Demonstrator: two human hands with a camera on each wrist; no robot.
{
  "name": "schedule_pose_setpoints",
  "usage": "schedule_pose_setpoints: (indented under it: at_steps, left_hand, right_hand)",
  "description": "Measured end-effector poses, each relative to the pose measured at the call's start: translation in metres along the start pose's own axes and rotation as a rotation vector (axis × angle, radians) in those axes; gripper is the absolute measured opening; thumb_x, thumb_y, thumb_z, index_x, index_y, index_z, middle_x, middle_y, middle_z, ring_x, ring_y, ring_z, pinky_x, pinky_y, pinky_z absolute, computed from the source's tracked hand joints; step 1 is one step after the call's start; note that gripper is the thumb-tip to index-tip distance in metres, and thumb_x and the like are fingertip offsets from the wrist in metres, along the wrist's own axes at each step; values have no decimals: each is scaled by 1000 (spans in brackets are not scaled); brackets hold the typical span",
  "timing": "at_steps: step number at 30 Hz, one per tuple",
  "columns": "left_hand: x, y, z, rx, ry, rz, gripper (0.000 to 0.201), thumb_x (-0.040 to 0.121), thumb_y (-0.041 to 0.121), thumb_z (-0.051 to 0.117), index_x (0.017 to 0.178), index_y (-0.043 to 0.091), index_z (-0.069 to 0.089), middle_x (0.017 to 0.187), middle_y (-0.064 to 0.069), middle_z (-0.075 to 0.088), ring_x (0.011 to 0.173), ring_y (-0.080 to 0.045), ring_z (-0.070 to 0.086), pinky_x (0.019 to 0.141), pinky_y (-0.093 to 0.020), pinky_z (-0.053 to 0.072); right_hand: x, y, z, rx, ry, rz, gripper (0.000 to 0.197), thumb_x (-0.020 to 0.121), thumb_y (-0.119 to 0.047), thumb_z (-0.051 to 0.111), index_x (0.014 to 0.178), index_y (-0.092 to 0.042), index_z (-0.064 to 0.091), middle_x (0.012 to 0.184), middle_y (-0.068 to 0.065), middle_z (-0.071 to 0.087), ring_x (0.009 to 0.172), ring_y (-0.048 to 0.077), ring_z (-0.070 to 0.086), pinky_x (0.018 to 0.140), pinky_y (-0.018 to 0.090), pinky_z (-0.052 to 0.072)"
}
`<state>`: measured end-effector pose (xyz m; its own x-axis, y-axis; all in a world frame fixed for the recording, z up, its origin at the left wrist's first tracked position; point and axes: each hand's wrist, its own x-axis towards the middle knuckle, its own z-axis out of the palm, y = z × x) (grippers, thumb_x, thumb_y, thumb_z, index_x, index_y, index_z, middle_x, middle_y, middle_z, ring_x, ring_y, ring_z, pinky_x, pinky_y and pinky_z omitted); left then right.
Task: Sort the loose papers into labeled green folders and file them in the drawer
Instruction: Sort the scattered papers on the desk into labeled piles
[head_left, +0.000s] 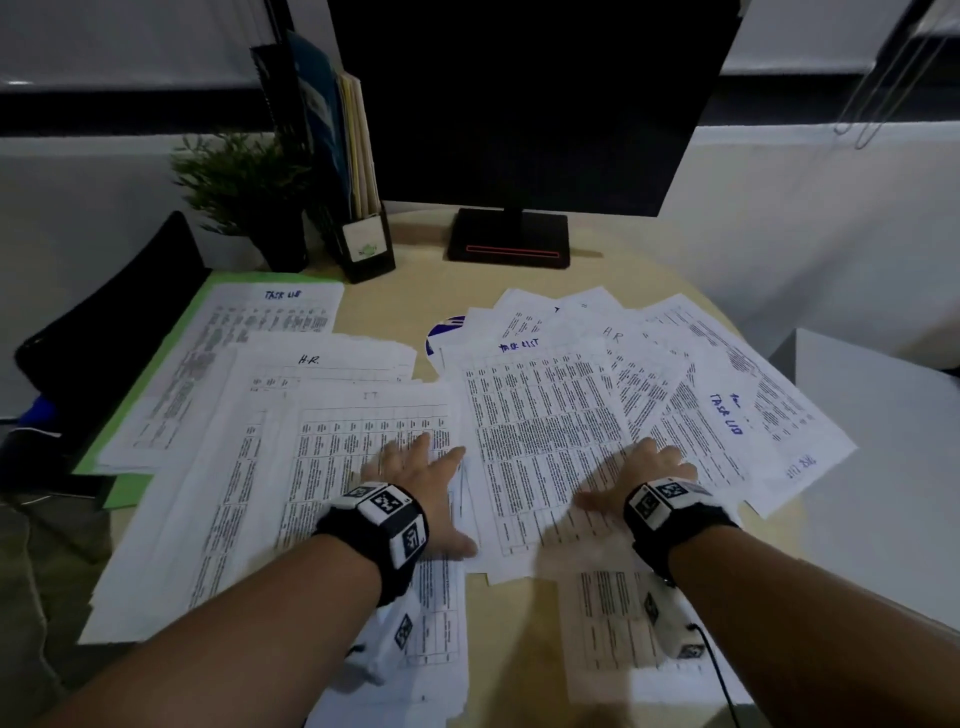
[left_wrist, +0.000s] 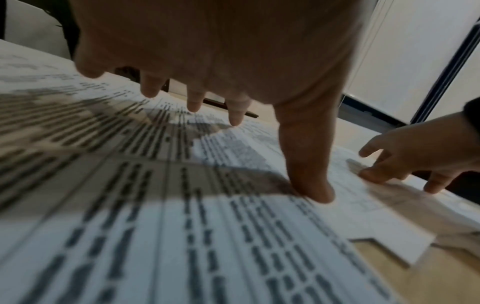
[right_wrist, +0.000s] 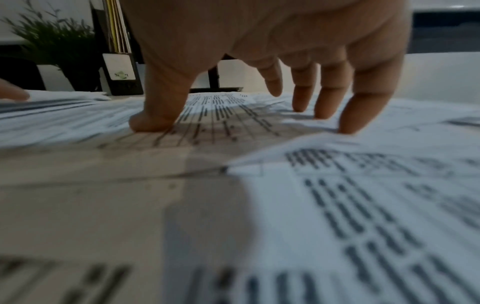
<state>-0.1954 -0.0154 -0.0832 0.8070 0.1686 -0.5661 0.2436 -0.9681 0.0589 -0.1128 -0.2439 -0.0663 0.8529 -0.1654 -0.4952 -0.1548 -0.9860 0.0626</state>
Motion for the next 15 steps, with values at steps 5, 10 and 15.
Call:
schedule_pose_setpoints:
  at_steps: [5,10,15]
  left_hand:
    - [10,-13,14,-50,-52,-76,124,56,69,74,145,47,-10,157,4,-23,144,-38,-15,111,-67,12]
    - [9,-10,15,-87,-45,-90,123,59,64,76,146,47,-9,156,6,-24,144,-35,-18,110,-68,10]
    - [10,-11,16,-90,-38,-95,124,57,64,77,146,47,-8,157,7,-23,144,-35,-17,110,-68,10]
  right_hand:
    - [13,11,-2,192,-39,0,99,59,-51,84,131,-2,38,122,12,52,98,23,59,74,31,52]
    - [19,13,13,362,-63,-64,57,74,-31,80,111,-7,44,95,7,60,75,19,56,47,22,38]
    - [25,39,5,378,104,-49,18,90,-24,59,82,-11,49,71,0,50,58,9,45,47,23,32]
